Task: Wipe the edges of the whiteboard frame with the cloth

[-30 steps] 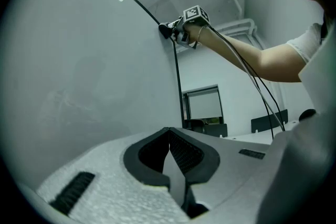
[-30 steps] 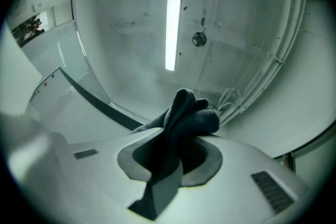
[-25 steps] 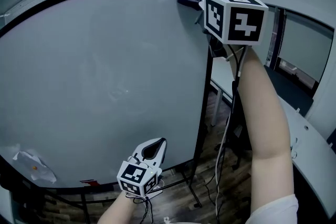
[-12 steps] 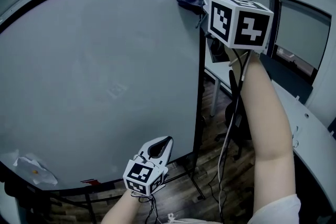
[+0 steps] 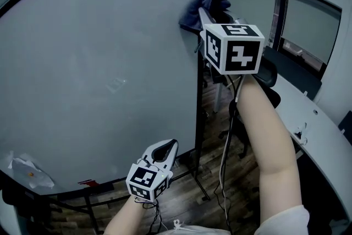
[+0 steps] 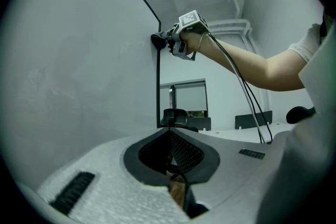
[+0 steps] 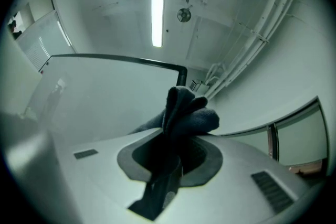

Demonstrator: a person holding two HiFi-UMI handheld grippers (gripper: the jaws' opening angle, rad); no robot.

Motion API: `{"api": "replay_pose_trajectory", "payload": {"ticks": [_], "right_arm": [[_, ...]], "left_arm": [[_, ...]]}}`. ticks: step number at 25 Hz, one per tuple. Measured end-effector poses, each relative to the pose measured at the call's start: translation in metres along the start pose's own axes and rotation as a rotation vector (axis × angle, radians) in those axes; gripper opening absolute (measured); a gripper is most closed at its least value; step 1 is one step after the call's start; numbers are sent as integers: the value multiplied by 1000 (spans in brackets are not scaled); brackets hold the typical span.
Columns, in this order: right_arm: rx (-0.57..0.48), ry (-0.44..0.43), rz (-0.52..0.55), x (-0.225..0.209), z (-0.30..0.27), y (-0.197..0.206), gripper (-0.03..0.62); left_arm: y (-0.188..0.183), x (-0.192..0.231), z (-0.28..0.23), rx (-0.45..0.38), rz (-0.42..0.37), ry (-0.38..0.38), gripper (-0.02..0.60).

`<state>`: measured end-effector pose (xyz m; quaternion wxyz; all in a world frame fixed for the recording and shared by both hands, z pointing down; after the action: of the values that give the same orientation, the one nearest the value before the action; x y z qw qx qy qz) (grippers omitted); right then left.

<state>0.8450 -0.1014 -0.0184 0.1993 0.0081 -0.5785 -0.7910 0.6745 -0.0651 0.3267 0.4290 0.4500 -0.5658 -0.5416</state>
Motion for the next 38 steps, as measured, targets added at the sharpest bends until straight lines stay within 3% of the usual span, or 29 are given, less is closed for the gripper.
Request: {"api": "replay_pose_trajectory", "payload": {"ticks": [8,19,38], "right_arm": [[77,32,50,14,20,58,66],[193,-13,2,28,52,154,67],[435,-57,-65,59,113,322,67]], "left_arm": [[25,-18,0,33,38,17,18],[61,-31,-2,62,91,31,18],[136,-23,0,131,198,-20,18]]}}
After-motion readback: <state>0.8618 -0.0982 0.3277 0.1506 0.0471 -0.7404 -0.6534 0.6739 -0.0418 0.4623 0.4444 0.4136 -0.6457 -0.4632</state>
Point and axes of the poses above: the fingertips, and each gripper's own axes: z backward along the fingers, x to its left, y out of its underside, the point moved 2 cm from there along z, backward along the fingers, and after that the axes turned 1 degree about z, right-handed, at the moved point
